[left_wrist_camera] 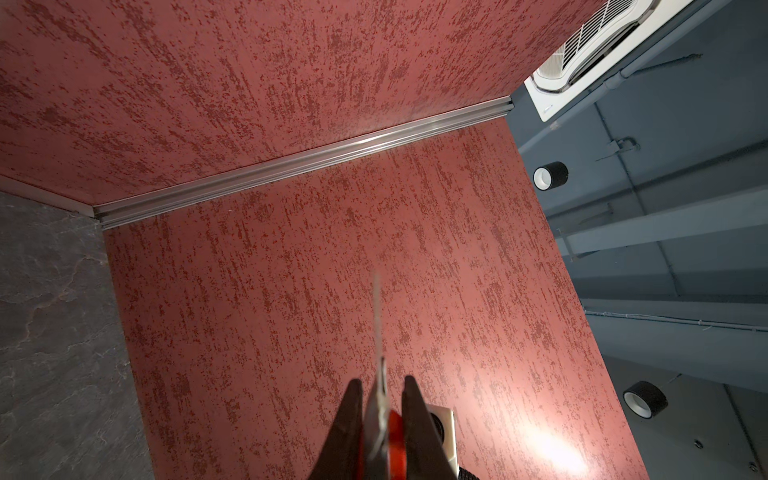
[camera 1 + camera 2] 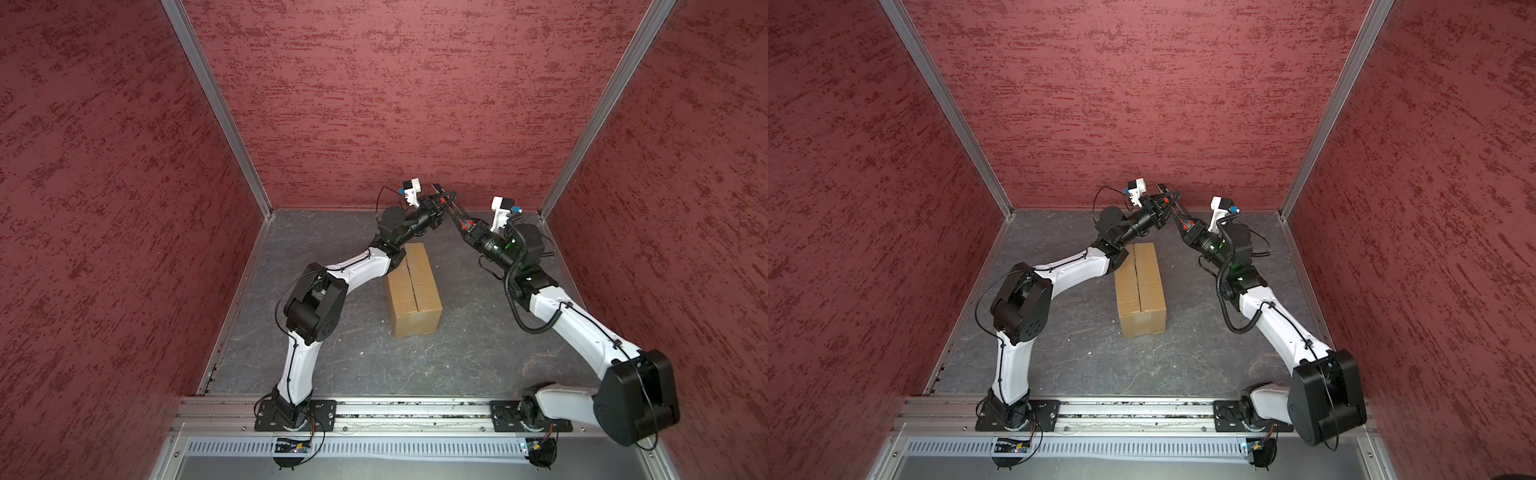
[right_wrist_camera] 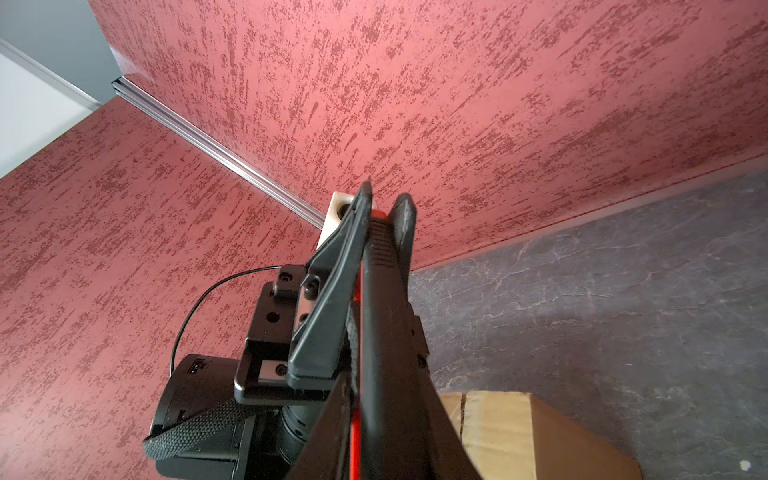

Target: Unpack the express box

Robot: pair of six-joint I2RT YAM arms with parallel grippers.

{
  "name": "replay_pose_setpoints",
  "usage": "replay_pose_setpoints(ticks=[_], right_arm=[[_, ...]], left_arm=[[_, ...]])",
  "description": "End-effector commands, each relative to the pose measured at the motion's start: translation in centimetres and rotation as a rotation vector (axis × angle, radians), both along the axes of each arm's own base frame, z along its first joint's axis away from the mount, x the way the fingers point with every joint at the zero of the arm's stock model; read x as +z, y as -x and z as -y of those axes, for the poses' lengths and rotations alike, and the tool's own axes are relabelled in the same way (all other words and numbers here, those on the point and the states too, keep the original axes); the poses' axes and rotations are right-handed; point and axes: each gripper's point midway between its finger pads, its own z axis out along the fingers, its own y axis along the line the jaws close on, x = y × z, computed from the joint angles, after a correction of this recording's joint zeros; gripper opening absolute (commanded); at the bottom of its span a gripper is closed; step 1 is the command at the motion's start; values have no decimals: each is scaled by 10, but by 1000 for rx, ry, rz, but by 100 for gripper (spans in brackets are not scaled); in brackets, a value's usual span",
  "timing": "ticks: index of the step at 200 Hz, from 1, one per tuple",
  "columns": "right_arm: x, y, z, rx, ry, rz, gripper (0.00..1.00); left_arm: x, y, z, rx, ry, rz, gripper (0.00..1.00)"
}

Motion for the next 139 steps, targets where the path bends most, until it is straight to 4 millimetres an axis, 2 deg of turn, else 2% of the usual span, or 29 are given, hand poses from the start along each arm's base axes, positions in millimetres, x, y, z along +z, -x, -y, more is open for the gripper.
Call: replay_pose_setpoints(ticks=[1, 56, 104, 139], right_arm=[[32, 2, 0, -13, -18, 103, 3], [37, 11, 7, -38, -22, 128, 0], [33, 12, 8, -42, -27, 128, 0], [32, 12, 10, -51, -28, 127, 0]], left_arm=[[-27, 28, 37, -105, -100, 42, 0], [-24, 28, 31, -87, -145, 64, 0], [-22, 32, 24, -67, -190, 89, 29], [-22, 32, 19, -57, -205, 95, 43]])
